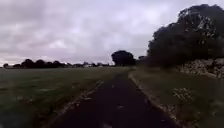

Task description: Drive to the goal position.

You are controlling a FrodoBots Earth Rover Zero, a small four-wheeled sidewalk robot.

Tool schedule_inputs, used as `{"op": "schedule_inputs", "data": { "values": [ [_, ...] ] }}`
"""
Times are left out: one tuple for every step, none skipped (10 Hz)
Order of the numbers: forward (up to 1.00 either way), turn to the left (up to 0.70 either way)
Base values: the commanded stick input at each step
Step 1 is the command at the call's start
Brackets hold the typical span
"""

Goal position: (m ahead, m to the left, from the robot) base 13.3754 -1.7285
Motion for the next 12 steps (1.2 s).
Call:
{"op": "schedule_inputs", "data": {
  "values": [
    [0.85, 0.0],
    [0.85, 0.0],
    [0.85, 0.0],
    [0.85, 0.0],
    [0.85, 0.0],
    [0.85, 0.0],
    [0.85, 0.0],
    [0.85, 0.0],
    [0.85, 0.0],
    [0.85, 0.0],
    [0.85, 0.0],
    [0.85, 0.0]
  ]
}}
